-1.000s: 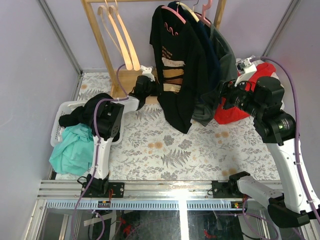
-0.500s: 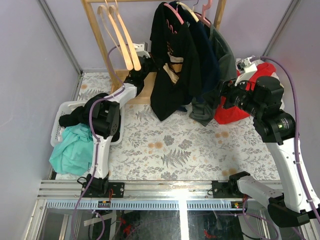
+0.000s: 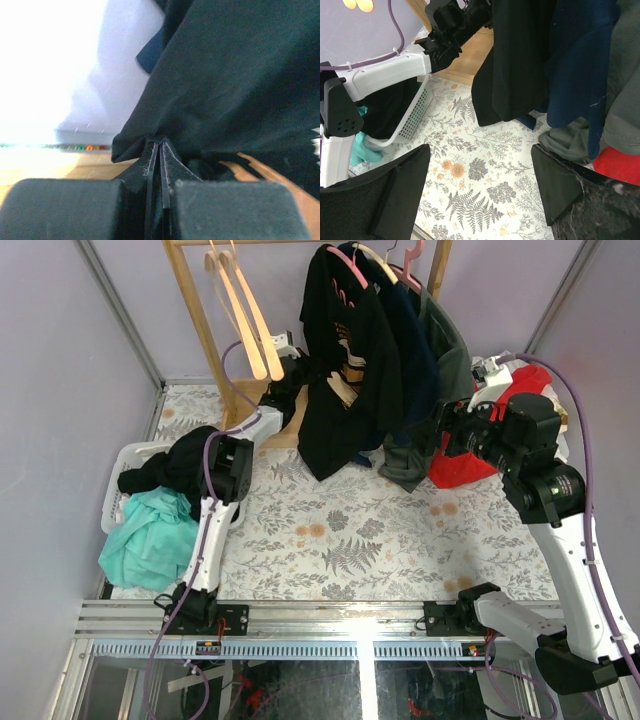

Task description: Place the t-shirt on the hanger

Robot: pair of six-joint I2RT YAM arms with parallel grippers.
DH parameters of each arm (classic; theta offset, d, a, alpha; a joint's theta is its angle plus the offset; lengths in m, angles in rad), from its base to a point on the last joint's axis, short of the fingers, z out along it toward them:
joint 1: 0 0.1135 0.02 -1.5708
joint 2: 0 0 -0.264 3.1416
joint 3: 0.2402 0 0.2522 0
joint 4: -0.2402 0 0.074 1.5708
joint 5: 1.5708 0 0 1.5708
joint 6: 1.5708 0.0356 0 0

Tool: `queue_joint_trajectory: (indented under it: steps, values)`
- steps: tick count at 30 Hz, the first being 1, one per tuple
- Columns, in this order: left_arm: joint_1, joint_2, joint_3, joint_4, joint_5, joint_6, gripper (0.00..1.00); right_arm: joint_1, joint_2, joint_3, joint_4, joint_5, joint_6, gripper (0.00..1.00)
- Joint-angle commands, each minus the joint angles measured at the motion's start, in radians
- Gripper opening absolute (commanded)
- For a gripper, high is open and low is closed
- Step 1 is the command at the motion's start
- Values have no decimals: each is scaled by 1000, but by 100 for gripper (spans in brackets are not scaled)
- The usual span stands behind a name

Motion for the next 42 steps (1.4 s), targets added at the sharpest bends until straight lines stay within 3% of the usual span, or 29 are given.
queue_joint_trajectory:
  steps: [1,4,5,6,14,15,21,26,29,30,36,42]
  values:
    - [-5,-12,-18,-42,-37,-12,5,-4,-13,-8,59,16,-9,89]
    - [-15,-132,-229,3,-42,-12,30,-4,-18,-21,67,8,1,89]
    - [-21,-182,-306,25,-46,-6,44,-4,-20,-24,69,3,5,89]
    - [-27,-234,-389,39,-53,2,50,-4,-20,-26,70,-1,10,89]
    - [-90,-547,-676,4,-109,24,70,-4,-43,-33,67,-28,35,91]
    - [-95,-574,-692,-27,-109,18,73,-5,-47,-30,64,-28,38,97]
    - [-134,-728,-765,-300,-82,-16,74,-4,-56,-33,41,-45,71,99]
    - [-171,-900,-944,-414,-29,-26,76,-4,-55,-44,-8,-10,84,99]
    - [-184,-1026,-1049,-460,-6,-34,98,-4,-58,-69,-33,35,89,99]
    - [-183,-1062,-1080,-475,3,-33,100,-5,-59,-79,-42,49,93,99]
    - [-200,-1312,-1217,-582,33,-11,100,-4,-104,-203,-51,80,129,99]
    - [-201,-1579,-1259,-752,27,4,100,-4,-166,-331,-85,93,141,99]
